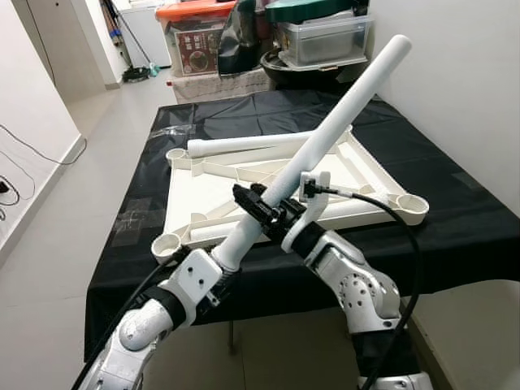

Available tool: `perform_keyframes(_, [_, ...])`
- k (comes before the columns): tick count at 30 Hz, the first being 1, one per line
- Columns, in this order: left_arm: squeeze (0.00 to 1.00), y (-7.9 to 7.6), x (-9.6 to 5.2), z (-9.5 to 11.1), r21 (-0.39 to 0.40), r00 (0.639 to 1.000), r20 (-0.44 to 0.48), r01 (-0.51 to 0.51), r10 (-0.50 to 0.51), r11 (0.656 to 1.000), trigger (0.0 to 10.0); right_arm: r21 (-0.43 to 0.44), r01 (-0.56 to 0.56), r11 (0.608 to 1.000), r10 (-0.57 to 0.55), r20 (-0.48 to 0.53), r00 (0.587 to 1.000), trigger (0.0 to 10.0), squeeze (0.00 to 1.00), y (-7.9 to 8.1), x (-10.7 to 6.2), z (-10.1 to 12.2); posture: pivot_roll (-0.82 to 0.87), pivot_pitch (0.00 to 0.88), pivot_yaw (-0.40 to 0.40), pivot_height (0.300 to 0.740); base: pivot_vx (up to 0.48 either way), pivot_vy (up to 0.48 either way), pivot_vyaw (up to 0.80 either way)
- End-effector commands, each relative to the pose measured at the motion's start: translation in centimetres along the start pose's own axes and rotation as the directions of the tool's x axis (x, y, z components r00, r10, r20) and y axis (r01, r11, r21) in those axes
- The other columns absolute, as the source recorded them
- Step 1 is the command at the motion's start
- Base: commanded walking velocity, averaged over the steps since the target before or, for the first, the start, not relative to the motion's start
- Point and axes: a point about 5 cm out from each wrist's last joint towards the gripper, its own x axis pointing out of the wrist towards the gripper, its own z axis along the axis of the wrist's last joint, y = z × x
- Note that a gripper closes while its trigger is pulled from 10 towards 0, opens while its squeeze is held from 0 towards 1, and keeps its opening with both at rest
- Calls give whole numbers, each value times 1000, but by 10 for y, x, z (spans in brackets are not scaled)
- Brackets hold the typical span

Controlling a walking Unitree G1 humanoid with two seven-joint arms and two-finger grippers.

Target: Building children table

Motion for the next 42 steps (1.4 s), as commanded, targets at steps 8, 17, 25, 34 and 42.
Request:
perform_keyframes(8, [0,-9,1,3,31,998,11,63,-64,998,10000,-14,7,1000,-6,8,1000,0,0,3,8,4,54,21,61,740,0,0,0])
perform_keyframes(17, [0,-7,-1,-13,-55,995,-94,23,-28,998,10000,-12,10,1000,-10,36,999,0,0,2,9,9,54,5,60,740,0,0,0])
perform_keyframes(25, [1000,-4,-2,-17,-56,994,-104,11,-17,998,10000,-17,16,1000,-15,54,998,0,0,2,11,12,55,0,60,740,0,0,0])
perform_keyframes(34, [0,4,-4,-24,-83,991,-137,-18,7,996,10000,-33,25,999,-23,83,996,0,0,0,13,17,53,0,59,740,0,0,0])
perform_keyframes(42, [0,4,-10,-31,-123,979,-176,-123,101,985,10000,-154,236,960,-201,212,956,0,0,-21,13,47,48,0,56,740,0,0,0])
